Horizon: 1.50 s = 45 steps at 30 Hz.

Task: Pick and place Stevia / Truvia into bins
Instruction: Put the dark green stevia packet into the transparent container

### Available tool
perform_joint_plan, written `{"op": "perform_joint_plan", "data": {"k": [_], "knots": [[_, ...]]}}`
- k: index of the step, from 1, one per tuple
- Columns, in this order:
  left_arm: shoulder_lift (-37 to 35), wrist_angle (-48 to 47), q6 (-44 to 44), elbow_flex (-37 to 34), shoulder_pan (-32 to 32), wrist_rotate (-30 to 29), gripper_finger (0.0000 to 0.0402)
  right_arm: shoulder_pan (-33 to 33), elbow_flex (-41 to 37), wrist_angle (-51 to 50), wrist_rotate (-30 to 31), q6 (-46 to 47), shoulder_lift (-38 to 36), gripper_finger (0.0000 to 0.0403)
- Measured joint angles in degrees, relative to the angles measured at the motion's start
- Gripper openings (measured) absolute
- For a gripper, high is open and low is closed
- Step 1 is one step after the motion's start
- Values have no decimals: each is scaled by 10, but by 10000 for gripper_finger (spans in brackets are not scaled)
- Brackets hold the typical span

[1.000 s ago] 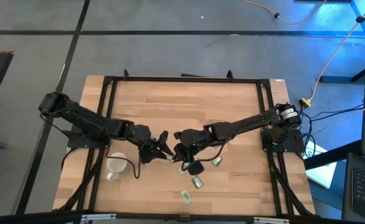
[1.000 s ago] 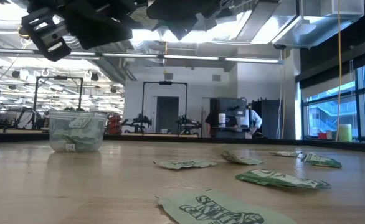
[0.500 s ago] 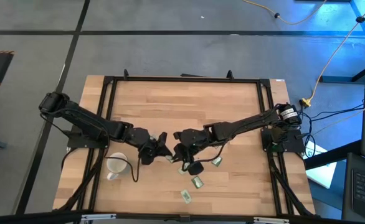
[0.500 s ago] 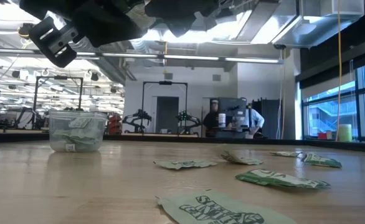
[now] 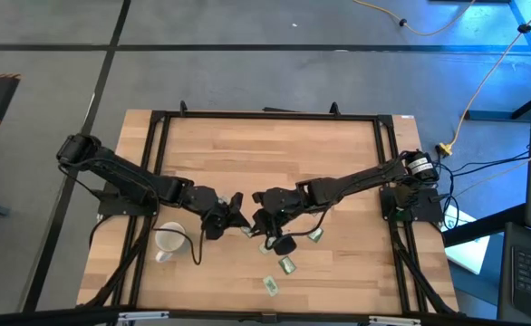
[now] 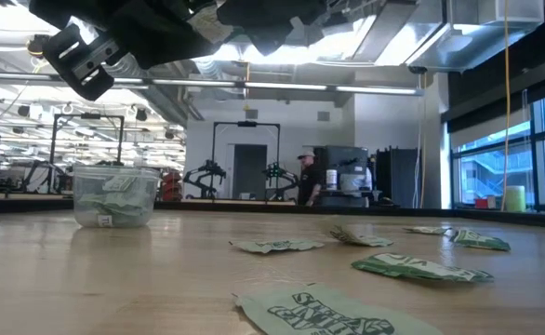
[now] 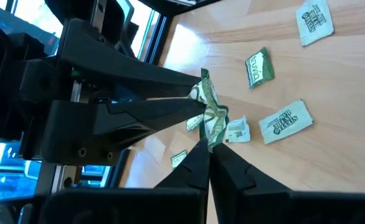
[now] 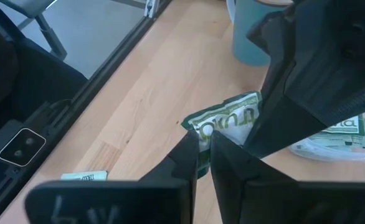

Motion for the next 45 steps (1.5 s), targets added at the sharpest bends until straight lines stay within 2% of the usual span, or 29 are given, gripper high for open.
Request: {"op": "perform_joint_plan", "data": {"k": [3, 10, 14, 18, 23, 29, 33, 40, 45], "knots": [[0, 0, -28, 0, 0, 0, 2, 0, 0, -4, 8, -1, 0, 71], [-1, -7, -140, 0, 1, 0, 2, 0, 0, -54, 88, -7, -28, 141], [-14, -54, -273, 1, 4, -41, 2, 0, 0, -104, 111, 14, -55, 154], [-45, -162, -426, 2, 27, -57, 2, 0, 0, -168, 148, 34, -65, 155], [-83, -354, -587, 20, 74, -7, 2, -10, 0, -222, 162, 45, -67, 155], [-87, -466, -712, 46, 154, 111, 2, -34, 0, -212, 164, 49, -66, 155], [-70, -511, -753, 46, 192, 146, 3, -42, 0, -201, 164, 49, -66, 155], [-24, -535, -752, 46, 235, 227, 2, -42, 0, -200, 162, 47, -66, 155], [1, -534, -750, 46, 247, 224, 3, -42, 0, -200, 162, 46, -66, 155]]}}
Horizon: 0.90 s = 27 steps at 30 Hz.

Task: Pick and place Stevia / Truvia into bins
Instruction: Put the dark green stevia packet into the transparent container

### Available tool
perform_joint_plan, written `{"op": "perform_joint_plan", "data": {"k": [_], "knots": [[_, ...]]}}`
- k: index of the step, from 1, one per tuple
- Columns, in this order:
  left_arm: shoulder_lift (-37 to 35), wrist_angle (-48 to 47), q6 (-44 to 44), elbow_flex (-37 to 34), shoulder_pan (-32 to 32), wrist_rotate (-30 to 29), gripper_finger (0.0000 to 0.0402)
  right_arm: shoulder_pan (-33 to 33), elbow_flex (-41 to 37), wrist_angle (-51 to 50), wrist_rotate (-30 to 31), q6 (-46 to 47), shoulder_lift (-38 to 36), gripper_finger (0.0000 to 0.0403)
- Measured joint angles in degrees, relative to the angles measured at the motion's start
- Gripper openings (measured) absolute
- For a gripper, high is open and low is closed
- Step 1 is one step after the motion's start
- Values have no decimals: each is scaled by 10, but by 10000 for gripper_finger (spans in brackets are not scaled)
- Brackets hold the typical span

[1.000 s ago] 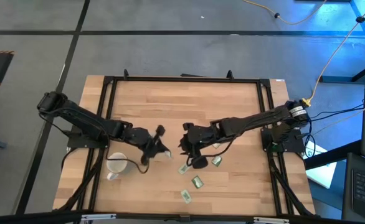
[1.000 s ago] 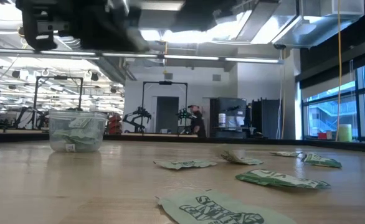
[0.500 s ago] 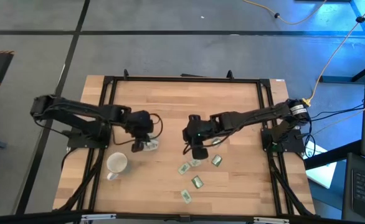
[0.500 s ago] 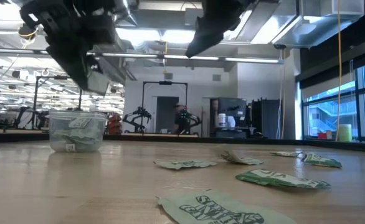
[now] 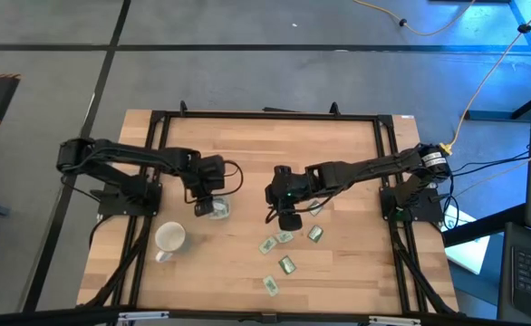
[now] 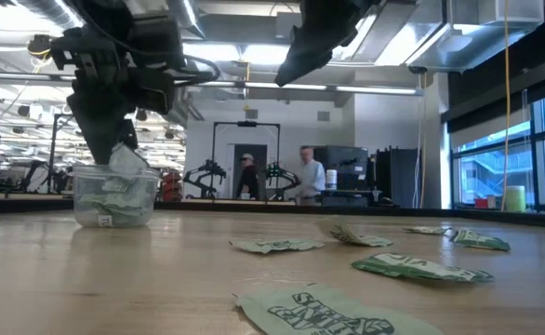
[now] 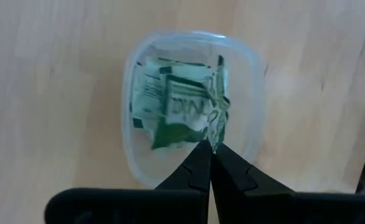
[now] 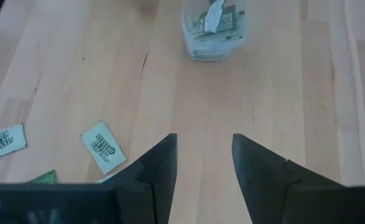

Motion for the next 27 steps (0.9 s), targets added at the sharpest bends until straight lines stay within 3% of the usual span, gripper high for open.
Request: {"op": "perform_joint_plan", "data": {"k": [13, 21, 27], "knots": [[6, -48, 47, 34, 9, -5, 44, 0, 0, -45, 0, 3, 0, 155], [-2, -75, 99, 72, 10, -104, 67, 0, 0, -167, 0, 39, 1, 155], [-28, -56, 173, 72, 10, -104, 66, 0, -53, -177, -1, 82, 1, 155]]}}
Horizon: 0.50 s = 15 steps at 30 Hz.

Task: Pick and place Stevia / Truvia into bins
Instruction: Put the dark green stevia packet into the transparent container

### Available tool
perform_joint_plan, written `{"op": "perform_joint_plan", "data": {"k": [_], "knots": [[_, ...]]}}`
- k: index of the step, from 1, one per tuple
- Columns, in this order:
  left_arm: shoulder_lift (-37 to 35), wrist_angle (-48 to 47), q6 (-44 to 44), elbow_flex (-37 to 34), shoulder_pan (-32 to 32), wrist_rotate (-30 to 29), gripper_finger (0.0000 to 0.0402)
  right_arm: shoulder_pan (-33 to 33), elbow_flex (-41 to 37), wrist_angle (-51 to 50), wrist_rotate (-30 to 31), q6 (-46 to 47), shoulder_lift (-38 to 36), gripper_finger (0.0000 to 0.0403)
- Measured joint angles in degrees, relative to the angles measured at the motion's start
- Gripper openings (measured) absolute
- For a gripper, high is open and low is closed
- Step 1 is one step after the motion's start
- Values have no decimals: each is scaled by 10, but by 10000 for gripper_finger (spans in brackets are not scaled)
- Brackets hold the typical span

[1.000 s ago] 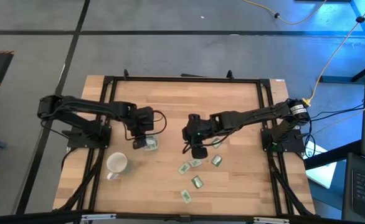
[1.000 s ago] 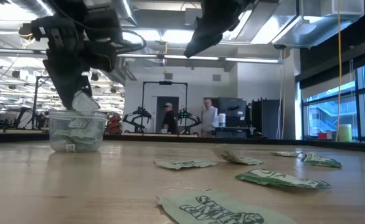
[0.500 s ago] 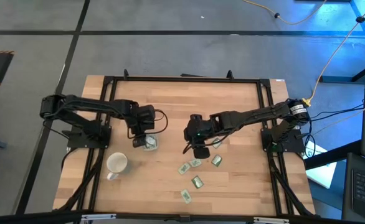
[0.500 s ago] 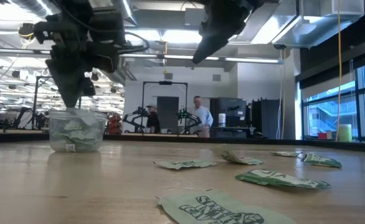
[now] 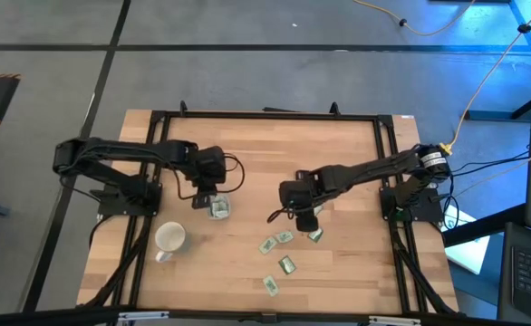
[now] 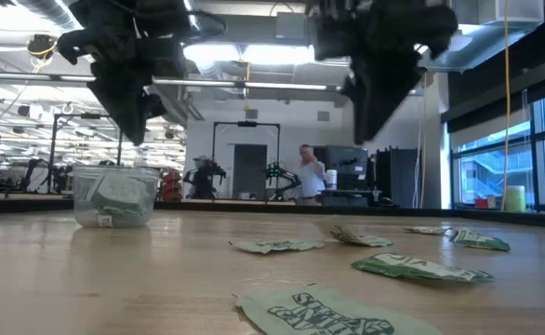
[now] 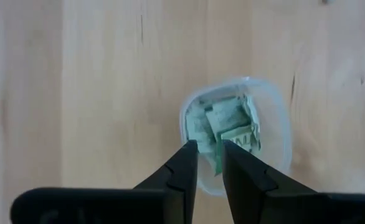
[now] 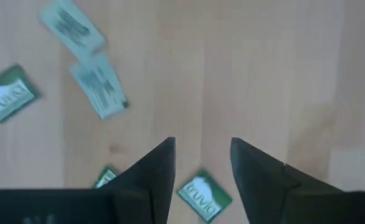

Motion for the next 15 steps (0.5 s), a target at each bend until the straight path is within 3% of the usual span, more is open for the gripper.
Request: {"op": "perform_joint_plan", "data": {"k": [15], "knots": [[-174, 239, 45, -134, 51, 1, 63, 0, -160, 89, -12, 94, 0, 155]]}}
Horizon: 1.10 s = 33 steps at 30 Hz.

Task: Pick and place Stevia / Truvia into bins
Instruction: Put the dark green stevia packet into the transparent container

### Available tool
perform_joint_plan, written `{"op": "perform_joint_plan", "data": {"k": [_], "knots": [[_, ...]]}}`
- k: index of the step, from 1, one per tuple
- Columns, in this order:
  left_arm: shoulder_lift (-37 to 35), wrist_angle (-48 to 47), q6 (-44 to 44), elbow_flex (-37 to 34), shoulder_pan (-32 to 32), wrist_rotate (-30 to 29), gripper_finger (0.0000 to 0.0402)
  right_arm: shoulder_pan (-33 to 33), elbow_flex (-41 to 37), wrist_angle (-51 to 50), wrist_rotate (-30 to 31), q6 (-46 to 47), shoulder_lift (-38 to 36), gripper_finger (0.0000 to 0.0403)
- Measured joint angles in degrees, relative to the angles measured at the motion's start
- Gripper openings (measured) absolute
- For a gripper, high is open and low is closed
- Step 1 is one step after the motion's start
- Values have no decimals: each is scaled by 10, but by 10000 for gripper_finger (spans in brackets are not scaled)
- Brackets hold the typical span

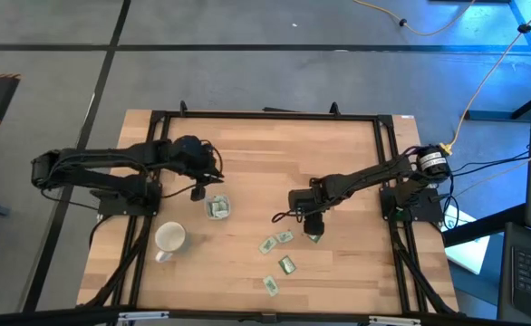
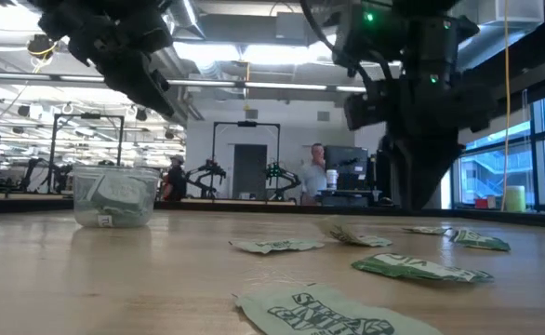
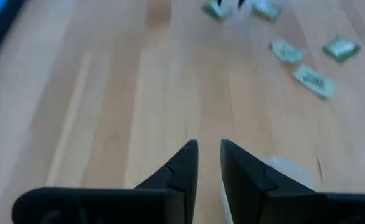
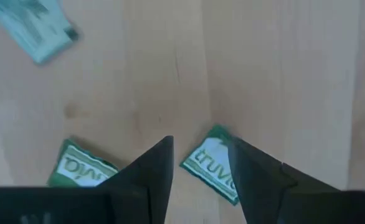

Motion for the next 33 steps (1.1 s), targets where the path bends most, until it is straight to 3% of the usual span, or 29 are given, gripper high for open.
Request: {"op": "perform_joint_plan", "data": {"k": [9, 19, 33], "knots": [[-46, 82, -2, -65, 12, 0, 61, -1, -28, 11, 22, 53, 0, 144], [-48, 120, 2, -105, 12, -1, 61, -2, -71, 75, 25, 54, -1, 92], [-48, 125, 2, -106, 12, -2, 61, -3, -75, 94, 43, 67, -2, 6]]}}
